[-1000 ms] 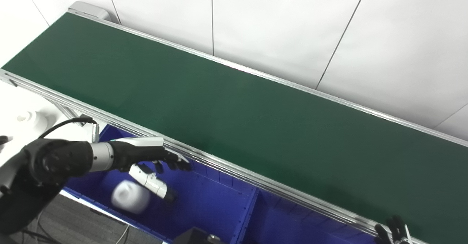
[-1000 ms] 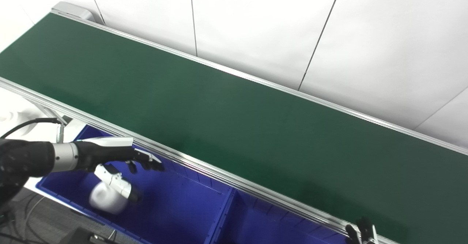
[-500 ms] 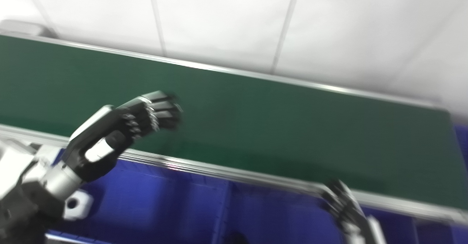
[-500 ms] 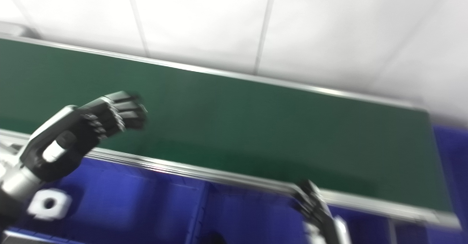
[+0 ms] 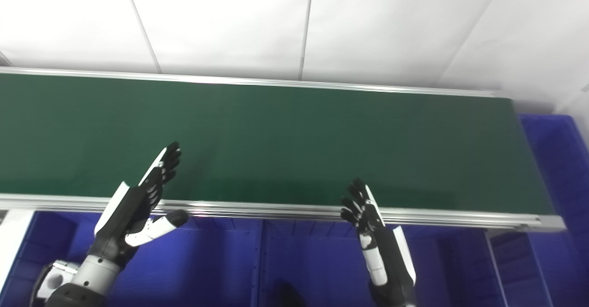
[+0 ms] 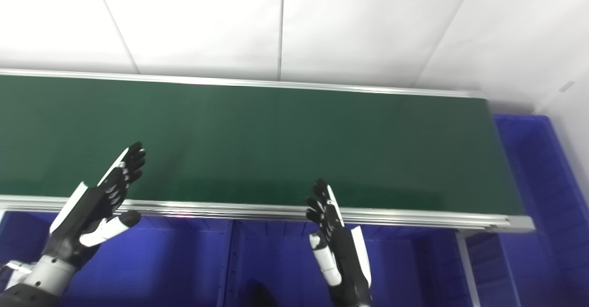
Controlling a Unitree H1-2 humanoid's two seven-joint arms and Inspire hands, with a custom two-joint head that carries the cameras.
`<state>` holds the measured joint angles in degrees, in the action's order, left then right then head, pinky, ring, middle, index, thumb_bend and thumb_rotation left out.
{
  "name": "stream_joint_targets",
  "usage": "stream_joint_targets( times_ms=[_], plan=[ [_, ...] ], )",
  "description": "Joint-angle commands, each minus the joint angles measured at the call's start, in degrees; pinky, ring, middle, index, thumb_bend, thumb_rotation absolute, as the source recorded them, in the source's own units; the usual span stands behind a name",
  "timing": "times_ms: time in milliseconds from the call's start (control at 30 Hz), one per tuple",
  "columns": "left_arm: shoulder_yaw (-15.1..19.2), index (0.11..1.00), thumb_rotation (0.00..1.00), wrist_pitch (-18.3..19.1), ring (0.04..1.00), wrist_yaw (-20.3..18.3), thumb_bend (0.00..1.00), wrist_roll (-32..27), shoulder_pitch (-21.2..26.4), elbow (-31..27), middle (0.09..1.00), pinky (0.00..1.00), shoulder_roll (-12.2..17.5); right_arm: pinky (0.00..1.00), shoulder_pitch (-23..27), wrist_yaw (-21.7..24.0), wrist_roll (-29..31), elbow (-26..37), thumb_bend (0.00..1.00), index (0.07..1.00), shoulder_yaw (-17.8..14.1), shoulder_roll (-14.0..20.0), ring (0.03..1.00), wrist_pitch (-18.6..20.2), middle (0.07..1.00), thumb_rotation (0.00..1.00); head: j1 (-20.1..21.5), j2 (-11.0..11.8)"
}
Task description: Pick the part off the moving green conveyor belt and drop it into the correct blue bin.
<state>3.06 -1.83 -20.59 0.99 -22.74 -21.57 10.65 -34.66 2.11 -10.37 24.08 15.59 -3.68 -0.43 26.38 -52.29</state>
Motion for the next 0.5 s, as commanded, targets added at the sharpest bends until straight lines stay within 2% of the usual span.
stream_joint_targets(
  times_ms=[0, 33, 67, 133, 167, 200, 267, 367, 400, 467],
  plan=[
    [-1.1, 1.0, 0.75, -0.5, 1.0, 1.5, 0.77, 0.4, 0.5, -4.7, 1.0, 1.0, -0.4, 0.88, -0.3, -0.4, 0.7, 2.8, 0.83, 0.987, -0.4, 0.0, 0.919, -0.1, 0.967, 0.98, -1.7, -1.2],
    [-1.5, 1.0, 0.74, -0.1, 1.0, 1.9, 0.76, 0.3, 0.3, -5.9, 1.0, 1.0, -0.6, 0.89, -0.4, -0.5, 0.8, 3.1, 0.84, 0.987, -0.6, 0.1, 0.917, 0.1, 0.965, 0.98, -1.7, -1.2],
    [-2.1, 1.0, 0.75, 1.0, 1.0, 2.6, 0.75, 0.6, -0.7, -8.7, 1.0, 1.0, -1.5, 0.89, -0.6, -0.6, 0.8, 3.9, 0.84, 0.986, -1.0, 0.4, 0.911, 0.7, 0.96, 0.98, -2.8, -2.5],
    [-3.4, 1.0, 0.75, 3.3, 1.0, 4.1, 0.75, 1.4, -3.3, -14.0, 1.0, 1.0, -3.5, 0.89, -0.9, -0.4, 1.0, 5.3, 0.85, 0.984, -1.7, 0.9, 0.906, 1.9, 0.956, 0.98, -3.7, -3.5],
    [-4.1, 1.0, 0.75, 4.3, 1.0, 4.7, 0.7, 1.8, -4.5, -16.2, 1.0, 1.0, -4.5, 0.89, -1.0, -0.2, 1.2, 5.8, 0.86, 0.981, -1.9, 1.1, 0.907, 2.5, 0.956, 0.98, -3.7, -3.5],
    [-5.3, 1.0, 0.75, 4.3, 1.0, 5.3, 0.68, 2.2, -6.6, -18.3, 1.0, 1.0, -5.8, 0.89, -1.0, 0.0, 1.7, 6.6, 0.87, 0.98, -2.3, 1.6, 0.907, 3.3, 0.956, 0.98, -5.3, -4.5],
    [-7.3, 1.0, 0.76, 3.8, 1.0, 6.0, 0.61, 2.9, -9.3, -20.4, 1.0, 1.0, -7.3, 0.87, -1.0, 0.4, 2.5, 7.7, 0.89, 0.976, -3.1, 2.4, 0.909, 4.4, 0.957, 0.99, -6.7, -4.9],
    [-8.7, 1.0, 0.82, 0.3, 1.0, 7.0, 0.64, 4.2, -10.9, -18.0, 1.0, 1.0, -7.8, 0.86, -0.8, 0.8, 4.0, 8.2, 0.9, 0.969, -3.9, 3.6, 0.907, 5.5, 0.956, 0.98, -8.2, -4.4],
    [-8.5, 1.0, 0.86, -1.2, 1.0, 7.4, 0.69, 5.2, -10.6, -16.2, 1.0, 1.0, -7.7, 0.87, -0.8, 0.9, 4.5, 8.2, 0.9, 0.969, -4.0, 3.8, 0.909, 5.6, 0.958, 0.97, -8.6, -4.2],
    [-8.1, 1.0, 0.88, -4.2, 1.0, 8.4, 0.72, 7.6, -9.4, -12.8, 1.0, 1.0, -7.0, 0.87, -0.8, 1.1, 5.1, 8.0, 0.9, 0.969, -4.2, 4.3, 0.91, 5.4, 0.958, 0.96, -9.0, -3.6]
  ],
)
